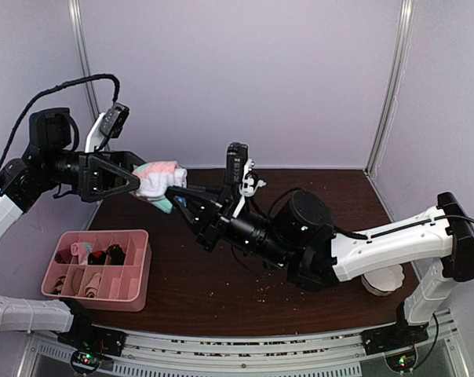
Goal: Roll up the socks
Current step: Pass from the right arm to the left
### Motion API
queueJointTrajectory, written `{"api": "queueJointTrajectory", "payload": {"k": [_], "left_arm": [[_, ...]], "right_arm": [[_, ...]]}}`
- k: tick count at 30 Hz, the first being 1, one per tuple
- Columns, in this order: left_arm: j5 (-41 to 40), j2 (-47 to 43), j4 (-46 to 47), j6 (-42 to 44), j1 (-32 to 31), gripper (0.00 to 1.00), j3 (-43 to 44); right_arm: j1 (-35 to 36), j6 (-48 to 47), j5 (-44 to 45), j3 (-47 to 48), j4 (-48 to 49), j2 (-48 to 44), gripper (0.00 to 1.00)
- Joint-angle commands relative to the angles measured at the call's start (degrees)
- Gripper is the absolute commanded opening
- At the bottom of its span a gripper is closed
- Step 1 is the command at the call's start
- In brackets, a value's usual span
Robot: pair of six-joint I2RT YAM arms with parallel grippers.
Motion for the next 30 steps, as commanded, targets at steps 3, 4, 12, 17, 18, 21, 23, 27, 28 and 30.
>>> {"api": "queueJointTrajectory", "payload": {"k": [3, 4, 12, 17, 18, 21, 23, 27, 28, 30], "left_arm": [[-0.75, 1.82, -6.74, 5.06, 3.66, 0.98, 3.21], [-0.77, 1.88, -6.92, 5.63, 4.14, 0.98, 3.41], [12.58, -0.32, 24.46, -21.01, 3.94, 0.98, -5.52], [12.71, -1.55, 24.73, -21.49, 1.92, 0.98, -4.90], [12.40, -1.72, 24.71, -21.53, 1.87, 0.98, -5.01], [12.20, -1.37, 24.08, -21.49, 1.83, 0.98, -5.11], [11.53, -1.38, 23.23, -21.33, 1.81, 0.96, -5.35], [10.50, -1.81, 20.97, -18.27, 1.84, 0.69, -6.10], [9.98, -1.88, 19.66, -16.95, 1.86, 0.59, -6.09], [8.80, -1.80, 18.94, -15.30, 2.04, 0.34, -5.75]], "right_arm": [[-0.33, 1.62, -3.90, 0.70, 5.49, -0.97, 0.00], [-0.44, 2.53, -4.98, 0.78, 5.87, -0.95, 0.00], [-2.15, 6.09, -5.53, 1.64, 7.43, 0.72, 0.00], [-2.65, 6.64, -5.75, 3.69, 7.13, 2.72, 0.00], [-2.66, 6.76, -6.15, 4.30, 6.99, 3.12, 0.00], [-2.70, 6.51, -6.09, 5.15, 5.89, 3.74, 0.00], [-2.66, 6.29, -5.02, 4.48, 6.59, 3.72, 0.00], [-2.66, 5.48, -3.65, 3.58, 7.19, 3.32, 0.00], [-2.68, 5.33, -3.95, 3.80, 6.81, 3.36, 0.00], [-2.67, 5.27, -4.25, 4.38, 5.66, 3.56, 0.00]]}}
